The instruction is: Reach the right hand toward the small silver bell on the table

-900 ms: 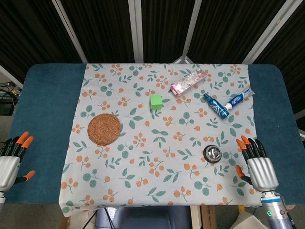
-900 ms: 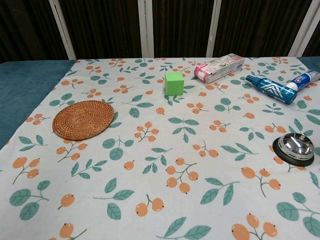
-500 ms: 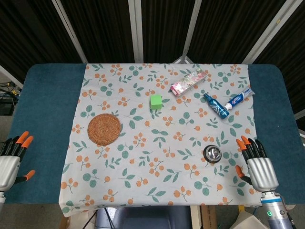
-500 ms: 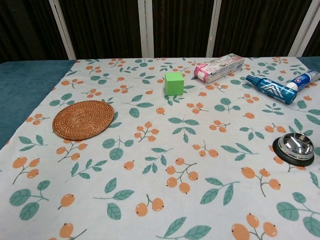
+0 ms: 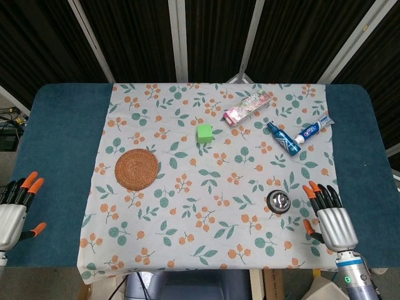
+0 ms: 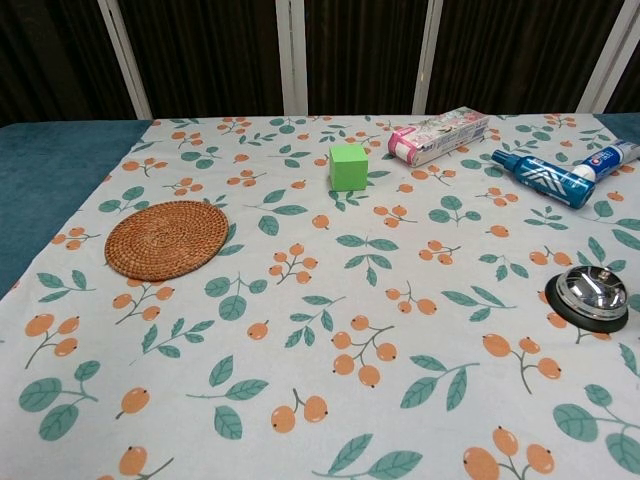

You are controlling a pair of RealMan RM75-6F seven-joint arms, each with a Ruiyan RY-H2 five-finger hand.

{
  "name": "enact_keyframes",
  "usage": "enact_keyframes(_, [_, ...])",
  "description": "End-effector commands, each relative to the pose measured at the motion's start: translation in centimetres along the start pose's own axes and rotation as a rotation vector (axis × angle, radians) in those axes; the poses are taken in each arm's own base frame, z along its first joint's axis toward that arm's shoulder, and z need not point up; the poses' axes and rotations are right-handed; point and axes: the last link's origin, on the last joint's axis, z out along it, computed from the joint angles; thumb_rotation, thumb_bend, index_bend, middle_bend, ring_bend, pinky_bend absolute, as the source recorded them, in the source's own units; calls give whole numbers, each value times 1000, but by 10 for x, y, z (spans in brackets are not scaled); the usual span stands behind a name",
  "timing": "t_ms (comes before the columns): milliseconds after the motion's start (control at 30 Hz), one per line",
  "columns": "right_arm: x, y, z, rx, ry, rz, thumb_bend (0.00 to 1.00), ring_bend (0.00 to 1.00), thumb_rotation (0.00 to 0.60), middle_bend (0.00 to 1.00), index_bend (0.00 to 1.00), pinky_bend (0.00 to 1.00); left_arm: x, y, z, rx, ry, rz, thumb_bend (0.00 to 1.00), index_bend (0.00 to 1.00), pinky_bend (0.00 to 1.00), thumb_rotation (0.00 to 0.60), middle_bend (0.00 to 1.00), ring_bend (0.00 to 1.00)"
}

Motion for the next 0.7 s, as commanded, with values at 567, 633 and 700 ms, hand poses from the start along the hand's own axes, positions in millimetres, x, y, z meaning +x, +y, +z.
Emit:
enact_keyframes(567, [-44, -29, 24, 35, -154, -129, 926, 0, 600, 0, 0, 0, -2, -1, 0, -3, -6, 1, 8, 0, 0, 600, 0, 0])
enact_keyframes(633, [-45, -29, 25, 34, -155, -134, 926, 0, 600, 0, 0, 0, -2, -1, 0, -2, -7, 2, 8, 0, 0, 600, 0, 0])
enact_keyframes(700, [-46, -28, 26, 29, -158, -136, 926, 0, 600, 0, 0, 0, -2, -1, 0, -2, -7, 3, 9, 0, 0, 600, 0, 0])
